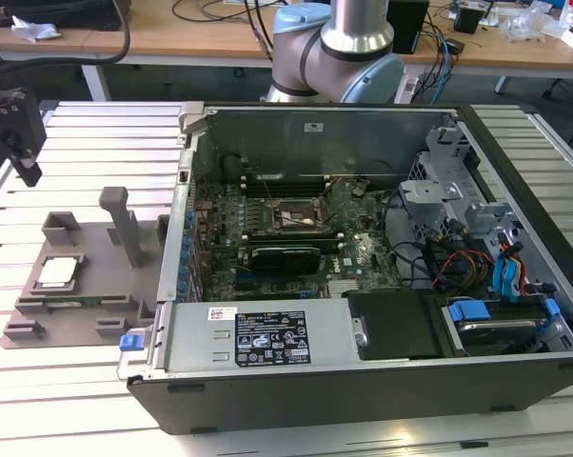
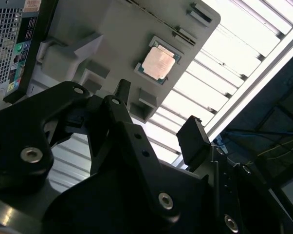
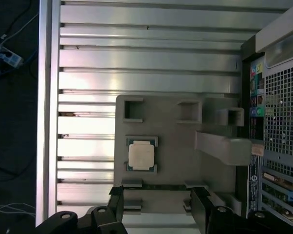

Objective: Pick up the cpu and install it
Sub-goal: 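Pick up the cpu and move it towards the insertion slot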

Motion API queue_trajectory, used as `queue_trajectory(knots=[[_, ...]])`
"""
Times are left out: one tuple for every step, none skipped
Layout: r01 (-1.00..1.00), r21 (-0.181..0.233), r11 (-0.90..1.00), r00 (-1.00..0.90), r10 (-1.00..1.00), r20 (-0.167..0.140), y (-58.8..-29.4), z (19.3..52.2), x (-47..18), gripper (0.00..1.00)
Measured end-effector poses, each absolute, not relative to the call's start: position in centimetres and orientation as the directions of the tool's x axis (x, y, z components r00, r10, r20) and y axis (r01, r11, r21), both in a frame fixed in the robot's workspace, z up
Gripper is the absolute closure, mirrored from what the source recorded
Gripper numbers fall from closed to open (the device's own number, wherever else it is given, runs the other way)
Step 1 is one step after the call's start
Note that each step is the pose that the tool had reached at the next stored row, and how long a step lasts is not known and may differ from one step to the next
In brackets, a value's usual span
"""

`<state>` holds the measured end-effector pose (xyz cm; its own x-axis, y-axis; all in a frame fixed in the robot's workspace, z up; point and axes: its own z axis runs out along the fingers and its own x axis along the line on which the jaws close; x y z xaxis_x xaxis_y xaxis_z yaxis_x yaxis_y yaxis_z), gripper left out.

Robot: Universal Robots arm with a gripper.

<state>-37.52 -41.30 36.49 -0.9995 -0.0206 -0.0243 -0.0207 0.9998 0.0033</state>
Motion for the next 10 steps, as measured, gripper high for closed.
queue_trajectory(knots=[[-0.021,0.003,1.0,-0.999,-0.021,-0.024,-41.3,36.4,-37.5,0.34],[-0.021,0.003,1.0,-0.999,-0.021,-0.024,-41.3,36.3,-37.5,0.34],[-0.021,0.003,1.0,-0.999,-0.021,-0.024,-41.3,36.2,-37.5,0.34],[-0.021,0.003,1.0,-0.999,-0.021,-0.024,-41.3,36.1,-37.5,0.34],[-0.021,0.003,1.0,-0.999,-0.021,-0.024,-41.3,36.0,-37.5,0.34],[-0.021,0.003,1.0,-0.999,-0.021,-0.024,-41.3,35.8,-37.5,0.34],[-0.021,0.003,1.0,-0.999,-0.021,-0.024,-41.3,35.7,-37.5,0.34],[-0.021,0.003,1.0,-0.999,-0.021,-0.024,-41.3,35.5,-37.5,0.34],[-0.021,0.003,1.0,-0.999,-0.021,-0.024,-41.3,35.4,-37.5,0.34],[-0.021,0.003,1.0,-0.999,-0.021,-0.024,-41.3,35.3,-37.5,0.34]])
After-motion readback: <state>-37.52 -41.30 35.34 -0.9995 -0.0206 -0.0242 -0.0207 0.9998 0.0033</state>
